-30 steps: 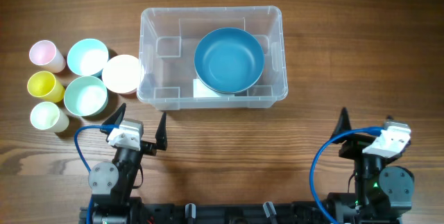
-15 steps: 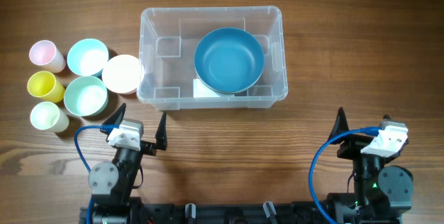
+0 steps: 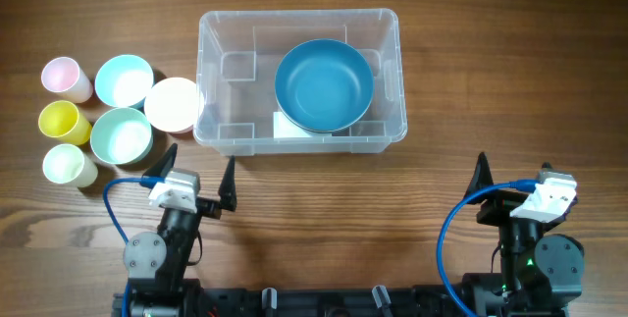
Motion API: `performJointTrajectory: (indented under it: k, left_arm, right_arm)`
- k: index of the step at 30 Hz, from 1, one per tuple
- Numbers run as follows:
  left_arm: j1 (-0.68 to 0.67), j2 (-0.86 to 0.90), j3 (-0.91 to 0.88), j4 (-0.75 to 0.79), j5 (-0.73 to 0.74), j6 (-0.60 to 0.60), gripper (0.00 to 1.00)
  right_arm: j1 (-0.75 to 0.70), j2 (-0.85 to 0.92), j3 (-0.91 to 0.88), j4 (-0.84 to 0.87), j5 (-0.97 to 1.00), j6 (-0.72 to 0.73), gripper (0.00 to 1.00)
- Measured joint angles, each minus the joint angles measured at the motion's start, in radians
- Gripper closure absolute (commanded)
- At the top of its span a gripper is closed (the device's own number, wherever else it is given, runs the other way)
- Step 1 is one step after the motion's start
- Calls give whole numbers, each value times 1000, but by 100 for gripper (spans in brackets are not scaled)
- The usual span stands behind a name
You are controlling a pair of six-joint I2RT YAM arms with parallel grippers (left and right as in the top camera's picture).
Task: Pack container
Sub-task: 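Reach the left gripper to the pink bowl and grasp its rim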
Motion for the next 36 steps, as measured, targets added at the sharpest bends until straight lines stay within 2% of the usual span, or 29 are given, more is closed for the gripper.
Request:
performJointTrajectory:
  k: [3,5,7,9,12,16,20,23,25,29,36]
  left_arm:
    - [0,36,118,-153,-79,-79,0]
    - [0,122,275,-251,-137,-115,0]
    - [0,256,456,-339,-181,-132,0]
    - [2,496,729,-500,-215,-148,0]
    - [3,758,1040,-726,-166,-156,0]
    - [5,938,1275,-859,-55,-157,0]
    - [5,978,1315,-882,-21,-185,0]
    - [5,1002,1317,-960,-126,-364,0]
    - [6,1038,1318,-1040,-262,-581,0]
    - [6,1111,1318,-1067,-370,-827,0]
    - [9,1254,1269,-1067,-416,-1154,0]
  right_arm:
    - [0,0,0,-2,0,0,0]
    - [0,0,0,-2,0,0,0]
    - [0,0,0,-2,0,0,0]
    - [0,2,0,-2,0,0,0]
    - [1,4,0,-3,0,0,0]
    - [1,4,0,-3,0,0,0]
    - [1,4,0,-3,0,0,0]
    - [1,4,0,-3,0,0,0]
    - [1,4,0,-2,0,0,0]
    - [2,4,0,-3,0,0,0]
    - [2,4,0,-3,0,0,0]
